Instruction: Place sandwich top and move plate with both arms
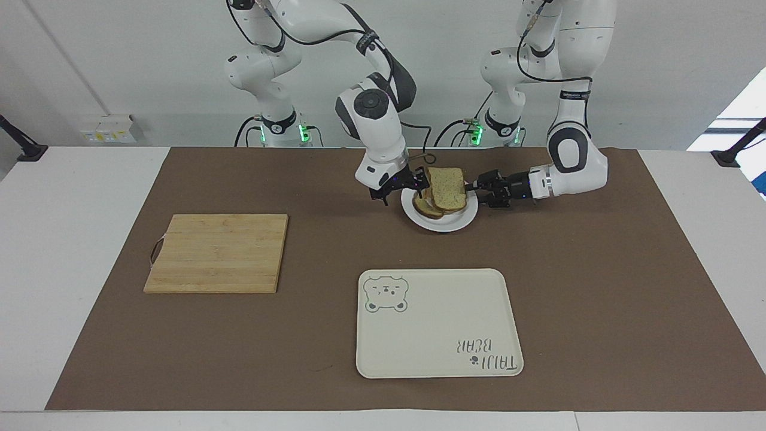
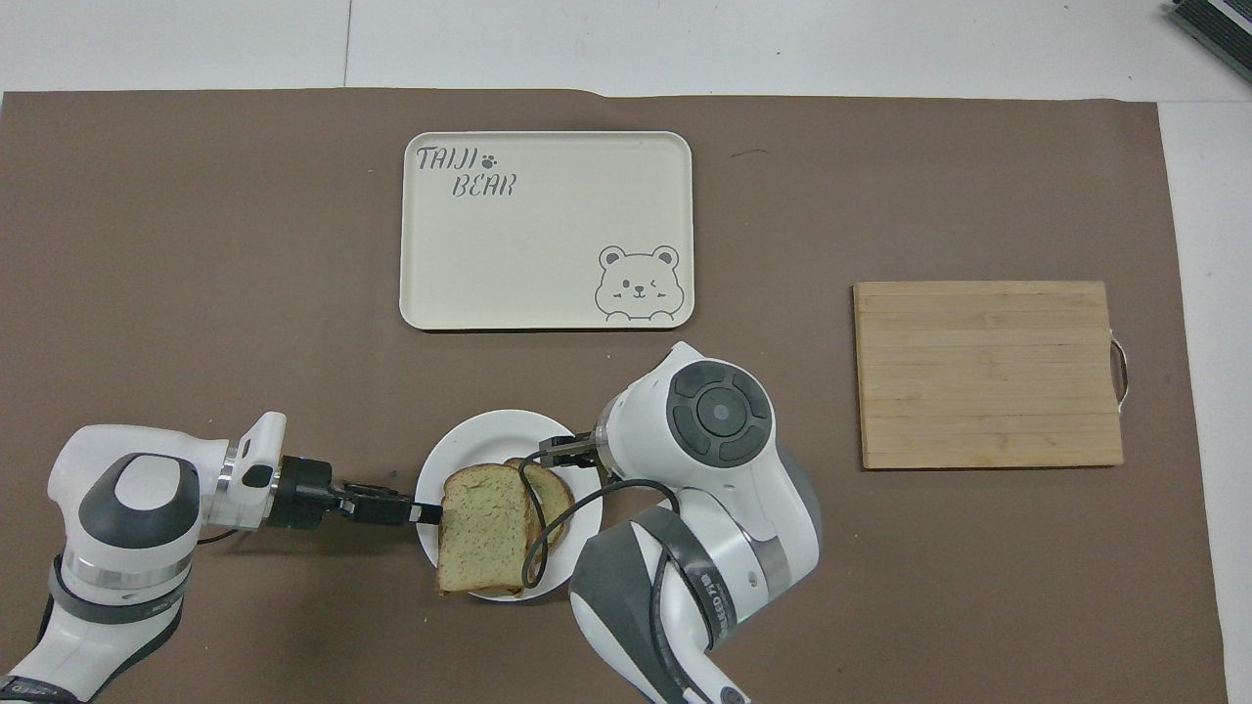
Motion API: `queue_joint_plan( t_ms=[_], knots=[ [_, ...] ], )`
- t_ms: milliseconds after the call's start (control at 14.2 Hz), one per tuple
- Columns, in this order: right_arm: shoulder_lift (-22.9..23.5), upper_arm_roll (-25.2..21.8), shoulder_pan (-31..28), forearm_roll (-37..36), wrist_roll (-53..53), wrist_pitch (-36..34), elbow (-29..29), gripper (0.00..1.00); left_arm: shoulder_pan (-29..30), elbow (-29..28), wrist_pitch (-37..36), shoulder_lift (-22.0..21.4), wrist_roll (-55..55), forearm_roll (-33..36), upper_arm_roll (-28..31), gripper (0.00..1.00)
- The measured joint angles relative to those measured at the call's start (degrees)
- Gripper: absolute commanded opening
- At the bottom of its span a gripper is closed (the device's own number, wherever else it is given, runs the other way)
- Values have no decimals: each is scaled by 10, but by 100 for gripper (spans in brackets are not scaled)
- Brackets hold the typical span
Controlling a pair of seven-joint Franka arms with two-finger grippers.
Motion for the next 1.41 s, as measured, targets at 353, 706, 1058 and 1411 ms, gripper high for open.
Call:
queue_joint_plan(
  t_ms=[353,706,1058,1411],
  knots=[
    [-58,-1,-96,-80,-10,-69,9,100,0,0,1,0,0,0,0,43],
    [-68,-3,-179,-101,-103,-96,30,100,0,0,3,0,0,0,1,21],
    [-101,-4,-254,-102,-128,-150,56,100,0,0,6,1,0,0,2,0],
    [-137,-5,-292,-102,-131,-274,108,100,2,0,11,5,0,0,3,0]
  ],
)
